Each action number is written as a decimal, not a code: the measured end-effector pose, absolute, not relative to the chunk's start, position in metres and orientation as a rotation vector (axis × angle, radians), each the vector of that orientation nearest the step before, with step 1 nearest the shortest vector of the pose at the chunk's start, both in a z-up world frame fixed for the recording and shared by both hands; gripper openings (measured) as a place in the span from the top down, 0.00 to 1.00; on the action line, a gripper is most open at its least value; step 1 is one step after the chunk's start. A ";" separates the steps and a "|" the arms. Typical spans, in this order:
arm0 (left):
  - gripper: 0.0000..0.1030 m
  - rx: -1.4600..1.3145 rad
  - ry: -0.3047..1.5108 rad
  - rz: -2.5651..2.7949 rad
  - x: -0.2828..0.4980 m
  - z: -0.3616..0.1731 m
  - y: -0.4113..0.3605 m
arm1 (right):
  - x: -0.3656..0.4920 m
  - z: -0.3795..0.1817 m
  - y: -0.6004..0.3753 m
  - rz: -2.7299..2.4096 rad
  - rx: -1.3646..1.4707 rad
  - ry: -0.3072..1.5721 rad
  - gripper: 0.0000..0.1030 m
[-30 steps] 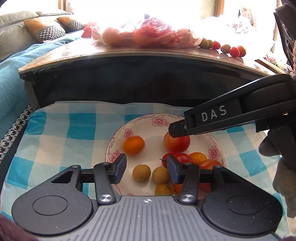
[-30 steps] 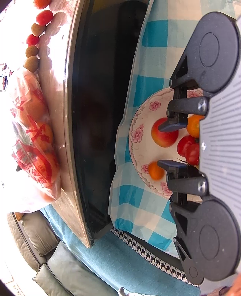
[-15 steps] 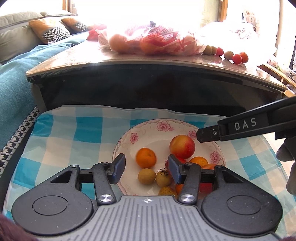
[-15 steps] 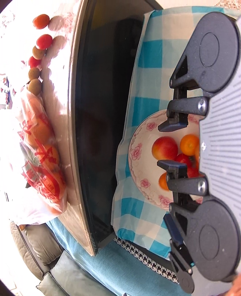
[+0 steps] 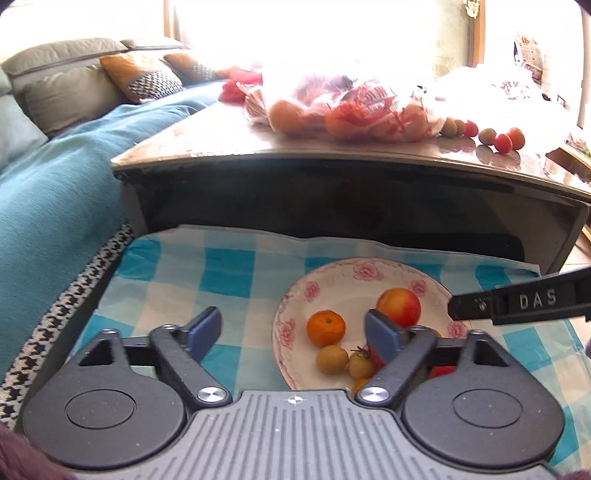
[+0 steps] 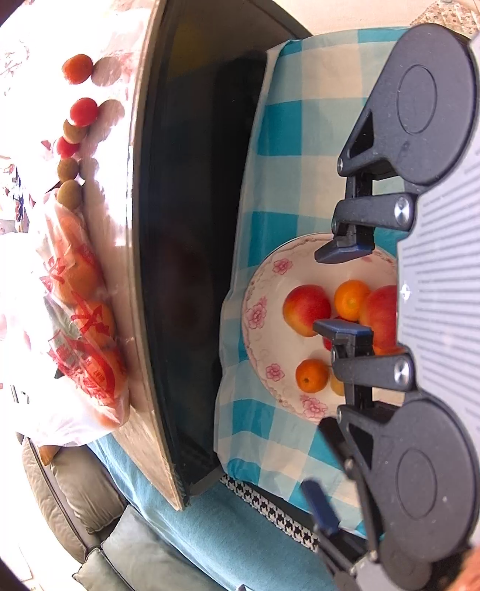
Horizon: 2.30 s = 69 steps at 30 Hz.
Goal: Organize fruits
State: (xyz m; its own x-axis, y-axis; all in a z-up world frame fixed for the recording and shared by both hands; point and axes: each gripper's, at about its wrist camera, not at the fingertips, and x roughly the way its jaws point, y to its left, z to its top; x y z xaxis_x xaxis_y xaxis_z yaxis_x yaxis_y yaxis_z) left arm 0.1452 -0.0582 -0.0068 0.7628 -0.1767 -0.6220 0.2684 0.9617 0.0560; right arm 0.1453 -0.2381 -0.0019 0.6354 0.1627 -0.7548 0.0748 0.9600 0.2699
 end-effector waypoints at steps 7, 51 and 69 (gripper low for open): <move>0.00 0.188 0.542 -0.217 0.126 0.007 -0.064 | 0.136 -0.002 -0.240 0.043 0.301 0.890 0.66; 0.00 0.065 0.615 -0.174 0.019 0.031 -0.029 | 0.013 0.031 -0.220 0.069 0.375 0.837 0.66; 0.00 0.081 0.737 -0.158 0.005 0.016 -0.022 | -0.021 0.025 -0.199 0.074 0.360 0.876 0.66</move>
